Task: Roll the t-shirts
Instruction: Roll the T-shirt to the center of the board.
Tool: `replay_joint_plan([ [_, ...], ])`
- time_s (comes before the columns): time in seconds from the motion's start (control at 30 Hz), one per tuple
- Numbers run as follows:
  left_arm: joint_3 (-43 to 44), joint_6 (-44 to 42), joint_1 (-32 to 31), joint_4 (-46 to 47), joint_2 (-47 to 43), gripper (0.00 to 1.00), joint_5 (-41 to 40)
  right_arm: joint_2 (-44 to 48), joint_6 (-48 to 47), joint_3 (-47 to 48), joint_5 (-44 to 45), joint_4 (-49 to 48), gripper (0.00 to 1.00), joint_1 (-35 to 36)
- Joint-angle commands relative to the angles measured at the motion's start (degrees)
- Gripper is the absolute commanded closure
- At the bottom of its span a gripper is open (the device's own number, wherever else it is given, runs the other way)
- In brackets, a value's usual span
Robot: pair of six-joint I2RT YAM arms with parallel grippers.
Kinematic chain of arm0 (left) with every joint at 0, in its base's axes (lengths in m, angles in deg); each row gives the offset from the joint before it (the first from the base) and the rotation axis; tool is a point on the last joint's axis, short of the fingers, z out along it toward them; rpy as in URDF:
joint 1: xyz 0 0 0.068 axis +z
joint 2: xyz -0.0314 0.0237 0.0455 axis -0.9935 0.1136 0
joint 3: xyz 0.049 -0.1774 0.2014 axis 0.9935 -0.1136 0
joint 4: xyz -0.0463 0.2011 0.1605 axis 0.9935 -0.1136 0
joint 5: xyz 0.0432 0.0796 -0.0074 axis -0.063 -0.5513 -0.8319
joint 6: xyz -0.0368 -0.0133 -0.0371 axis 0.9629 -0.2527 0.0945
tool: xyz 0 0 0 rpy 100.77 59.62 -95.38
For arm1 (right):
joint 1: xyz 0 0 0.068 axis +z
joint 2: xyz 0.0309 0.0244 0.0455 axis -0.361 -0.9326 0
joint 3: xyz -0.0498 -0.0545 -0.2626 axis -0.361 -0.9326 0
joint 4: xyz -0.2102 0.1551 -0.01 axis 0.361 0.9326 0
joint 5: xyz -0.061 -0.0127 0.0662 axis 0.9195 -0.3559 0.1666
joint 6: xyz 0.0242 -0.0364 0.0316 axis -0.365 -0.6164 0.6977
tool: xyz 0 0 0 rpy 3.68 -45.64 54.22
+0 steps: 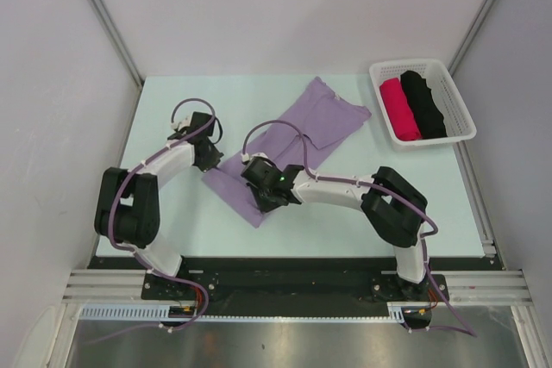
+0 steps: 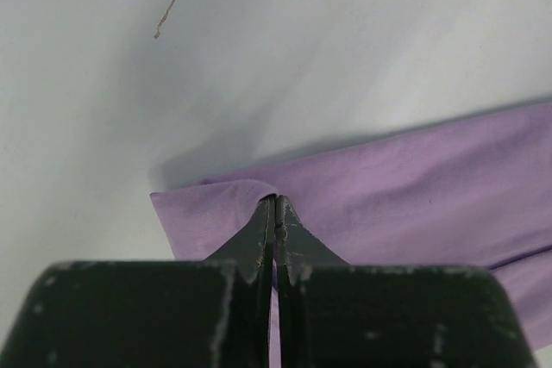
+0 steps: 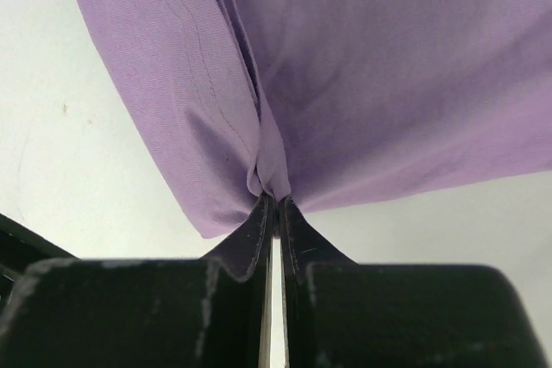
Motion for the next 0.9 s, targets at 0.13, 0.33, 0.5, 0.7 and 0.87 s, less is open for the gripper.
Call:
replay_joint_plan([
  [0.13, 0.70, -2.54, -0.65, 4.35, 1.39, 1.00, 0.09, 4.18, 1.73, -1.32, 2.96, 0.00, 0.83, -0.66],
  [0.33, 0.26, -3.95, -0.91, 6.90, 1.12, 0.94, 2.37, 9.02, 2.18, -2.73, 8.32, 1.05, 0.60, -0.66],
  [0.5, 0.35, -4.83, -1.17, 8.83, 0.59, 0.83, 3.87, 9.11, 1.04, -2.82, 9.21, -0.96, 0.55, 0.40],
  [0.7, 0.96, -5.45, -1.26, 6.73, -0.46, 0.57, 2.82, 4.72, 1.12, -2.82, 7.01, -1.93, 0.55, -1.45],
  [0.87, -0.79, -5.80, -1.26, 5.23, -5.02, 0.55, 1.50, 3.22, 1.03, -2.82, 5.61, -2.90, 0.56, -1.36],
])
